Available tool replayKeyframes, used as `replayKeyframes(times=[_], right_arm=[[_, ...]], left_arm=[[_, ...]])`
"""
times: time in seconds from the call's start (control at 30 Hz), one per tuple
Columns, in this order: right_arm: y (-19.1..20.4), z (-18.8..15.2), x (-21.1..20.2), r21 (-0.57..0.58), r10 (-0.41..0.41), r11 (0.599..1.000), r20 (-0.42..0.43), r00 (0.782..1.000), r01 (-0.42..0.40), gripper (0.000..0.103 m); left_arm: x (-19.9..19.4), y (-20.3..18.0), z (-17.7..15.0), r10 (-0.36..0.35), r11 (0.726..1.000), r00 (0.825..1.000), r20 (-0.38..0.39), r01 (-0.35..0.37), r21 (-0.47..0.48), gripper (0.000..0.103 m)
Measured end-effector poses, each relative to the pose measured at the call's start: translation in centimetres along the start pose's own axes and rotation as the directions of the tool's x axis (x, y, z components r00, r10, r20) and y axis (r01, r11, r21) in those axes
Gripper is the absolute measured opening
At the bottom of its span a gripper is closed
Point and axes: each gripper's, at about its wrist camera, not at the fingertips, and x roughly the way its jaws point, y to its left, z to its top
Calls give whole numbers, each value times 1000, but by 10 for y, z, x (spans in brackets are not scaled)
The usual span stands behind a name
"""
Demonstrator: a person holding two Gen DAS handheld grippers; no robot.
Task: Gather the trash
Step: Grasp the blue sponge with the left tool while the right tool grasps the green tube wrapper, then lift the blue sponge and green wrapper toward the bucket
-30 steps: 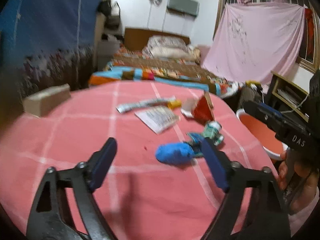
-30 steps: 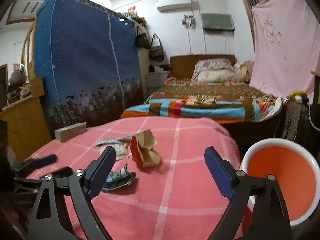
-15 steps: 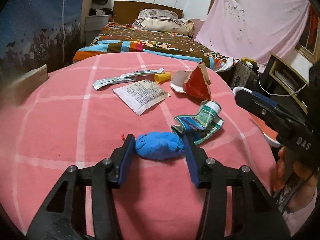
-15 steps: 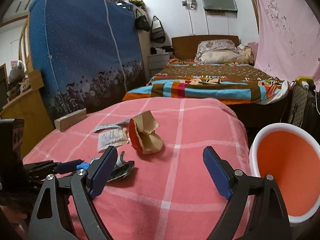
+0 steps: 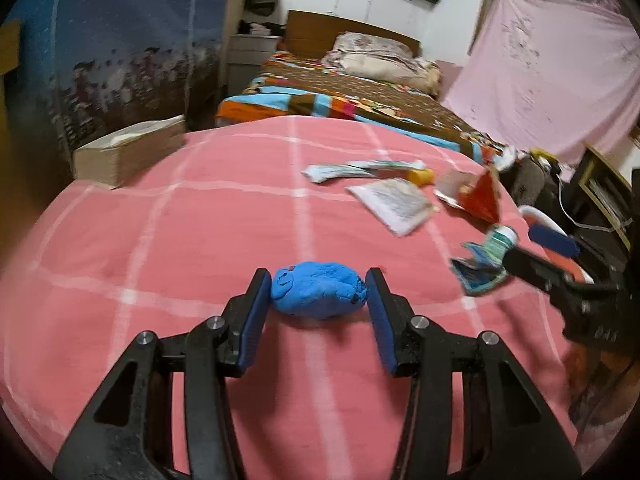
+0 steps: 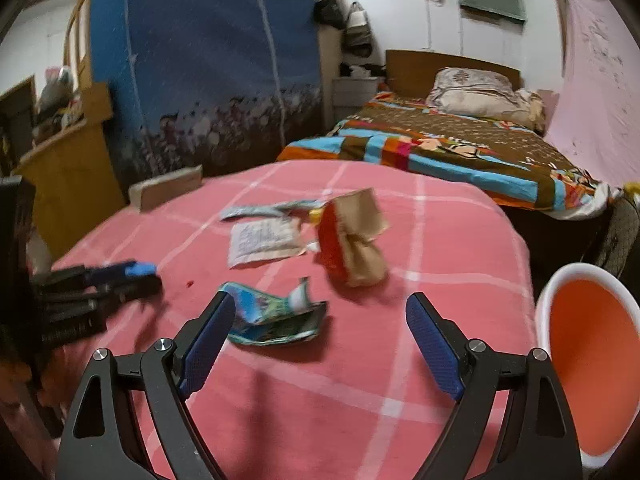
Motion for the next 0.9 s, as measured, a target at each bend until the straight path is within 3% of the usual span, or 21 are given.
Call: replayKeyframes(times=[0.23, 0.37, 0.4, 0.43, 0.5, 0.7, 0.9], right_arm=[[26, 2, 17, -91, -6, 996, -59, 998, 0, 87], [33, 0, 31, -141, -55, 989, -122, 991, 37, 86], [33, -1, 32, -145, -56, 989, -129, 990, 37, 83], [34, -2, 33, -146, -54, 989, -132, 990, 35, 68], [32, -3, 33, -138, -51, 990, -137, 989, 32, 65], [29, -3, 22, -123, -33, 992, -89, 995, 22, 57], [17, -1, 8, -55, 0, 998, -16, 1000, -1, 56]], left_arm=[[1, 13, 0, 14, 999, 1000, -1, -14, -48, 30], [2, 13, -1, 15, 999, 1000, 3, -15, -46, 30], [2, 12, -1, 15, 999, 1000, 4, -15, -44, 30], [2, 12, -1, 15, 999, 1000, 6, -14, -42, 30], [1, 11, 0, 12, 999, 1000, 11, -11, -43, 30], [-8, 2, 1, -1, 1000, 998, 58, 2, -25, 30], [-19, -15, 9, -10, 1000, 991, 131, 8, 13, 30]])
